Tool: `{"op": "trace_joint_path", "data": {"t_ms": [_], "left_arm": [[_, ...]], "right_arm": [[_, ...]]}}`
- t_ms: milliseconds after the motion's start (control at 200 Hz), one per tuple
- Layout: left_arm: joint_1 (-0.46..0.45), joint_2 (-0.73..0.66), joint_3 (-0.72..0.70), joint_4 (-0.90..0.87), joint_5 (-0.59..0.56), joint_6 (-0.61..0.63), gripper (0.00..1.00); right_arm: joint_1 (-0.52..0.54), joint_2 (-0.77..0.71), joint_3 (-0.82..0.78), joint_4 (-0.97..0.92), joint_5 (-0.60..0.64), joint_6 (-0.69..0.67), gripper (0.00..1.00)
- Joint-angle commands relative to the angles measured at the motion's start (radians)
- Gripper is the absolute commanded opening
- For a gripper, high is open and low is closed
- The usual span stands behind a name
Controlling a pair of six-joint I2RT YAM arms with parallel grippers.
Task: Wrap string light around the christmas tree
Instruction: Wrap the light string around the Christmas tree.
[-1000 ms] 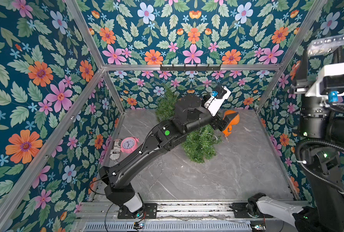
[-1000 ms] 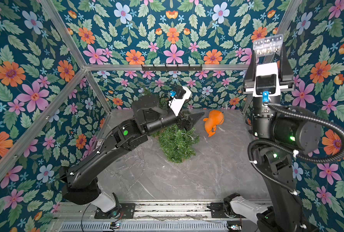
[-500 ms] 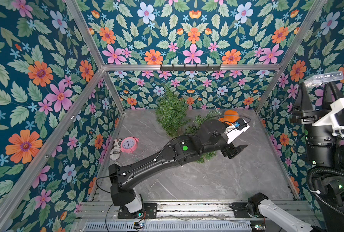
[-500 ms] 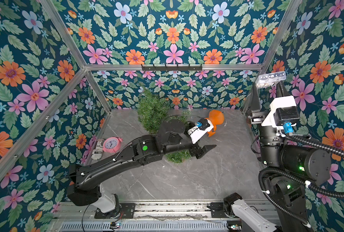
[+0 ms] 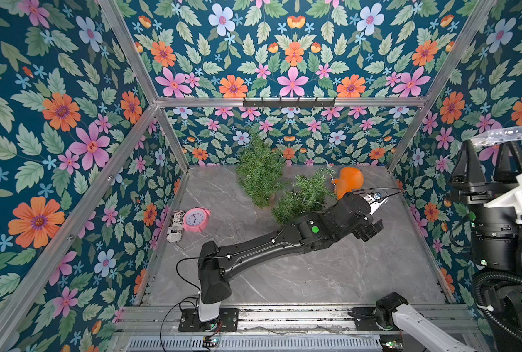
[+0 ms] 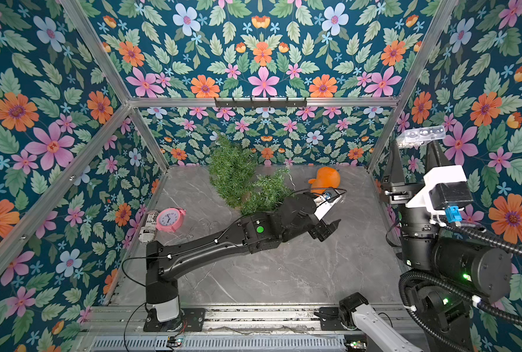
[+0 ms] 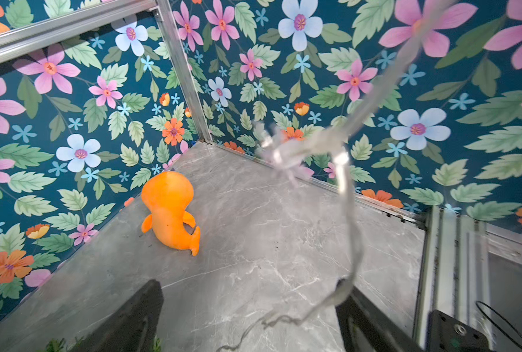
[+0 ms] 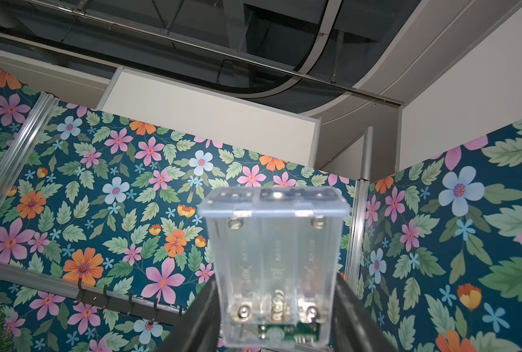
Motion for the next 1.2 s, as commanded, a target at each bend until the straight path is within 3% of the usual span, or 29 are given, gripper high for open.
{"op": "trace_joint_path", "data": {"t_ms": [0,210,390,450,535,630,760,1190], "left_arm": [[0.032,0.030,0.036,0.012,-0.058,-0.060,0.86],[0.045,0.100,0.145,0.011,0.012,-0.059,0.55],[0.061,0.182,0.297,-0.018,-0.067,-0.040,0.31],[0.066,0.186,0.306,0.002,-0.087,-0.040,0.25],[0.067,0.183,0.306,0.047,-0.102,-0.040,0.10],[0.067,0.175,0.306,0.083,-0.103,-0.040,0.02],[0.067,0.142,0.279,0.087,-0.052,-0.042,0.00],[0.045,-0.154,-0.036,0.179,0.197,-0.056,0.00]], "right_arm": [[0.000,-0.020,-0.007,0.013,-0.004,0.029,0.05],[0.000,-0.068,-0.074,-0.012,-0.023,0.036,0.05],[0.000,-0.119,-0.177,-0.019,-0.040,0.052,0.04],[0.000,-0.131,-0.205,-0.020,-0.042,0.054,0.04],[0.000,-0.150,-0.240,-0.025,-0.043,0.059,0.04],[0.000,-0.172,-0.270,-0.032,-0.044,0.072,0.03],[0.000,-0.210,-0.281,-0.073,-0.079,0.119,0.01],[0.000,-0.244,-0.258,-0.080,-0.449,0.240,0.00]]}}
